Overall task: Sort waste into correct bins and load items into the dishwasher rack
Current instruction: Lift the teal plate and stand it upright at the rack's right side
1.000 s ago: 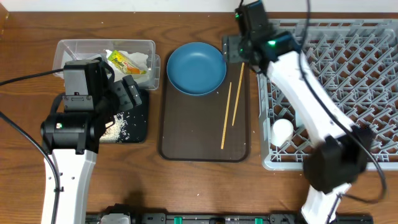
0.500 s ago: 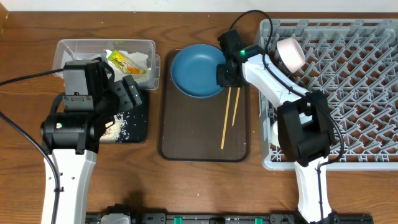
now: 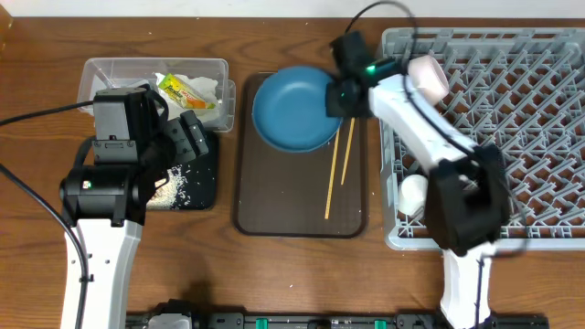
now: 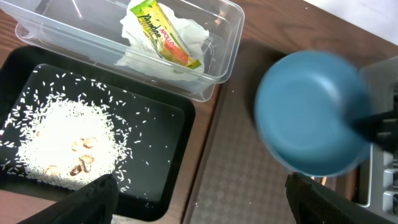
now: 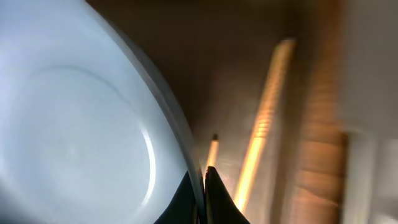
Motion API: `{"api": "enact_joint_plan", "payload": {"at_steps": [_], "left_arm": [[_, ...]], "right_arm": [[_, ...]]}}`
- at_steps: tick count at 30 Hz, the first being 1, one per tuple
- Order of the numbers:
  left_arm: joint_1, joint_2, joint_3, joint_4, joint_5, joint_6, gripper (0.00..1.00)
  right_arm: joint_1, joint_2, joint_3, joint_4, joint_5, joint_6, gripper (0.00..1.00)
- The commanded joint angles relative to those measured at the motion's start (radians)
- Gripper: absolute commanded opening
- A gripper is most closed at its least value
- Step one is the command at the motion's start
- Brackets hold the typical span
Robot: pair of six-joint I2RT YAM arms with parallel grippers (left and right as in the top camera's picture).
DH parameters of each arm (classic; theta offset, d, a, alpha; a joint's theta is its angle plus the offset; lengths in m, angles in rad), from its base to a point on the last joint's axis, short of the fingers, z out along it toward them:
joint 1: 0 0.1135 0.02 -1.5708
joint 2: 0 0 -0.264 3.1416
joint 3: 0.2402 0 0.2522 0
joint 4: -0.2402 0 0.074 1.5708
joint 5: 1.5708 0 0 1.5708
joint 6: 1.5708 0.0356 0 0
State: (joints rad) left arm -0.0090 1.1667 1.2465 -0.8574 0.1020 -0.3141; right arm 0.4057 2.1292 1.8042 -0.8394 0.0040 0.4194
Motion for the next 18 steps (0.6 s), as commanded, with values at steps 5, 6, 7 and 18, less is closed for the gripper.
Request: {"api": "enact_joint_plan", "payload": {"at_steps": [5,6,7,18], "left_arm": [[0.004,0.002,0.023,-0.003,-0.008,0.005,0.89],[0.004,0.002,0.023,-0.002,-0.009,0.005,0.89],[0.004,0.002,0.023,-0.002,-0.008,0.005,0.89],[0.004,0.002,0.023,-0.002,-0.008,0.005,0.89]], "right_arm": [[-0.099,-0.373,0.015,-0.048,0.475,-0.017,0.01],[-0.108,-0.409,0.015,-0.049,0.552,-0.018,0.01],[-0.121,-0.451,0.015,-0.051,0.640,-0.026,0.01],[-0.296,-0.602,0.015,0.020,1.217,-0.589,0.01]]}}
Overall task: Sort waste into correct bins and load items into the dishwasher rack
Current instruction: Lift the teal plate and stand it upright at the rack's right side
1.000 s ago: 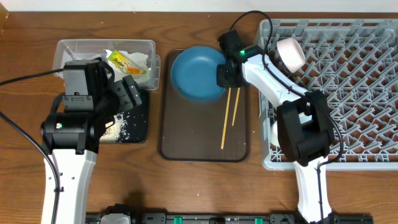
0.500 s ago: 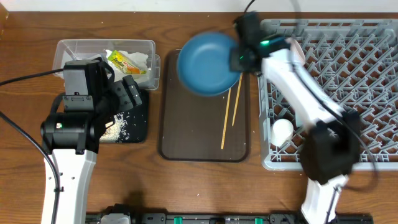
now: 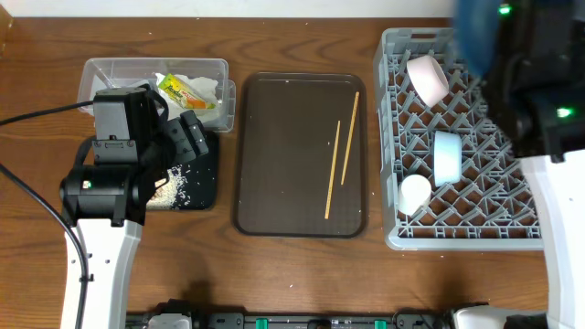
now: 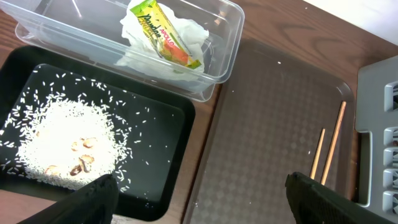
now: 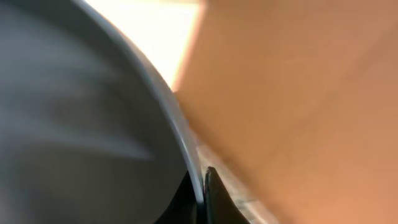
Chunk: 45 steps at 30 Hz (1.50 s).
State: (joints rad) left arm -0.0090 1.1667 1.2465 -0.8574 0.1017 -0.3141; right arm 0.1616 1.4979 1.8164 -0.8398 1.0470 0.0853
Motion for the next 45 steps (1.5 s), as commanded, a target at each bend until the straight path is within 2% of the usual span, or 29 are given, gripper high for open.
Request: {"api": "enact_joint_plan", "payload": {"at_steps": [1,3,7,12,21,34,45], "left_arm": [[0.004,0.002,0.023,-0.003,-0.008,0.005,0.89],[0.004,0.002,0.023,-0.002,-0.008,0.005,0.89],[0.004,0.002,0.023,-0.002,-0.008,0.005,0.89],[0.004,0.002,0.023,-0.003,-0.008,0.005,0.89],[0.004,0.002,0.023,-0.003,-0.008,0.005,0.89],[0.004,0.002,0.023,-0.003,-0.008,0.005,0.89],[0.004,0.002,0.023,-0.002,-0.008,0.005,0.89]], "right_arm": [[-0.072,0.037,0.003,0.033,0.172,-0.312,0.01],[-0.118,0.055,0.003,0.043,0.156,-0.448,0.01],[-0.192,0.100,0.003,0.043,0.055,-0.630,0.01],[-0.258,0.171,0.003,0.050,-0.072,-0.777,0.01],[-0.317,0.313,0.003,0.188,-0.071,-0.938,0.01],[-0.364,0.457,0.003,0.288,-0.088,-0.992,0.01],[-0.309,0.517,0.002,0.273,-0.139,-0.980,0.04]]}}
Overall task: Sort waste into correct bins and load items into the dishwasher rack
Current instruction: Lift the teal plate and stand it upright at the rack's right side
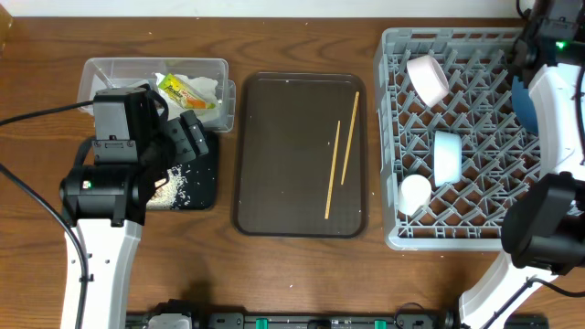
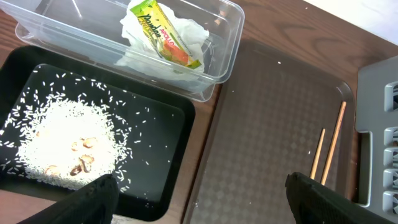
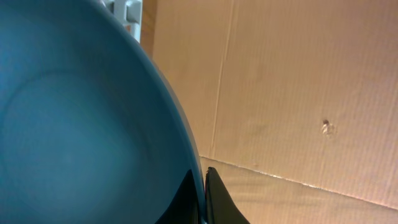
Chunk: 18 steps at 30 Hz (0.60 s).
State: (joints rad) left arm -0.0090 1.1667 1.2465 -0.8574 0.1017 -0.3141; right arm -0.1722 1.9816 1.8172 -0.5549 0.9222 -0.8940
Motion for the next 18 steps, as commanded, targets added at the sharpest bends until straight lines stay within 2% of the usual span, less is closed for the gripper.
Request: {"api": "enact_joint_plan", "payload": {"at_steps": [1,4,10,13,18], "left_arm": [[0.004,0.002,0.023,-0.002,-0.008,0.005,0.89],[0.004,0.002,0.023,-0.002,-0.008,0.005,0.89],[0.004,0.002,0.023,-0.002,-0.008,0.005,0.89],[0.004,0.002,0.023,-0.003,-0.008,0.005,0.89],[0.004,0.002,0.023,-0.003,-0.008,0.005,0.89]], "right_arm": [[0.034,0.034,0.000,-0.015,-0.015,0.008,0.06],[0.058,0.035,-0.002,-0.021,-0.015,0.040,0.13],[0.091,0.035,-0.002,-0.043,-0.023,0.087,0.18],[0.101,0.035,-0.002,-0.090,-0.090,0.108,0.22],[0.087,0.035,-0.002,-0.156,-0.196,0.283,0.24]]}}
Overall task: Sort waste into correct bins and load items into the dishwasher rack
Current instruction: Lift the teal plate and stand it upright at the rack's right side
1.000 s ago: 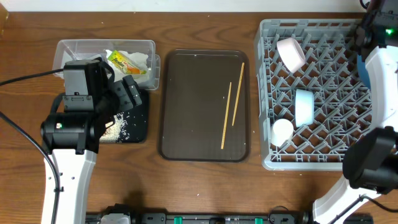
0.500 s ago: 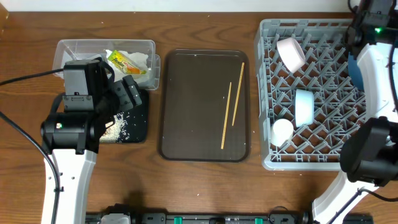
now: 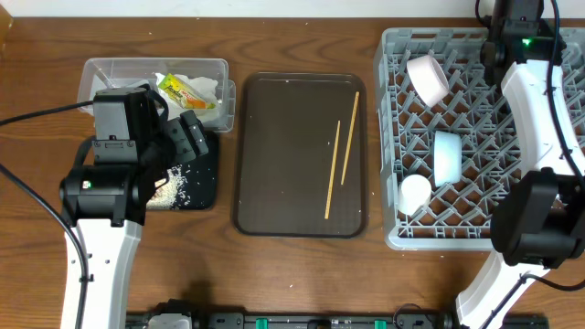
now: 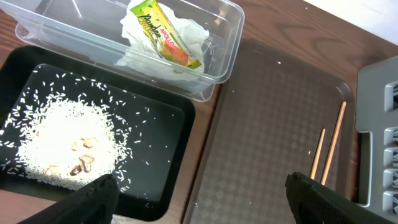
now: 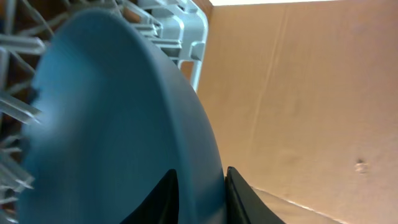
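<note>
A blue plate (image 5: 112, 112) stands on edge among the tines of the grey dishwasher rack (image 3: 548, 55). Its rim lies between the spread fingers of my right gripper (image 5: 200, 177), which is open at the rack's far side. In the overhead view the plate is hidden by the right arm. Two wooden chopsticks (image 3: 340, 155) lie on the brown tray (image 3: 292, 201). My left gripper (image 4: 199, 199) hangs open and holds nothing, above the gap between the black tray of rice (image 4: 62, 143) and the brown tray.
A clear bin (image 3: 110, 73) at the back left holds a green wrapper and tissue. The rack also carries a pink cup (image 3: 428, 78), a pale bowl (image 3: 448, 157) and a white cup (image 3: 413, 192). Beyond the rack stands a cardboard wall (image 5: 311, 93).
The right gripper's fingers have spread apart around the plate's rim. The plate now sits among the rack's tines, tilted differently against the fingers. The left arm has not moved.
My right gripper was shut on the blue plate's rim over the brown tray. Then it held the plate high over the rack's far right, then on edge at the rack's right side. Now the plate stands in the rack and the fingers are apart. The left arm stayed still.
</note>
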Motion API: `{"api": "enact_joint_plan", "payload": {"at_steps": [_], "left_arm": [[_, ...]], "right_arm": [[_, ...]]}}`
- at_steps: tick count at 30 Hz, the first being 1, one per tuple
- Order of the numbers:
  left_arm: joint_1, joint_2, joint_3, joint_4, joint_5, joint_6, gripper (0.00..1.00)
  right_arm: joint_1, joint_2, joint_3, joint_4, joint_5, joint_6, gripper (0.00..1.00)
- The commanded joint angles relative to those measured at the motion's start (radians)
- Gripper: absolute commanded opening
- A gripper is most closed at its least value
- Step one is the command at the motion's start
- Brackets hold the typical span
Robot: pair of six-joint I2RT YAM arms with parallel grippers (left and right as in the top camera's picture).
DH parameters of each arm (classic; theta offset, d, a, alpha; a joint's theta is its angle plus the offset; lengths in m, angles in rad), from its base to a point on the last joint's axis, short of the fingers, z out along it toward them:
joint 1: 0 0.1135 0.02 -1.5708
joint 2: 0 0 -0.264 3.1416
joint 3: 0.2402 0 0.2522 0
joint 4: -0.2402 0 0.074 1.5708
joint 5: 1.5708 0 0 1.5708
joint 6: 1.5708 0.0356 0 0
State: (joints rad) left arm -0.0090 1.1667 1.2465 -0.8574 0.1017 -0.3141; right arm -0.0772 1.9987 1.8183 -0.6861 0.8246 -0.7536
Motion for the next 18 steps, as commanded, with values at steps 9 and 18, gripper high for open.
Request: {"api": "enact_joint_plan", "payload": {"at_steps": [9,18], "left_arm": [[0.004,0.002,0.023,-0.003,-0.008,0.005,0.89],[0.004,0.002,0.023,-0.003,-0.008,0.005,0.89]], "right_arm": [[-0.071,0.017,-0.003,-0.066,-0.314,0.280,0.54],[-0.059,-0.071,0.022,-0.039,-0.383,0.339,0.99]]}}
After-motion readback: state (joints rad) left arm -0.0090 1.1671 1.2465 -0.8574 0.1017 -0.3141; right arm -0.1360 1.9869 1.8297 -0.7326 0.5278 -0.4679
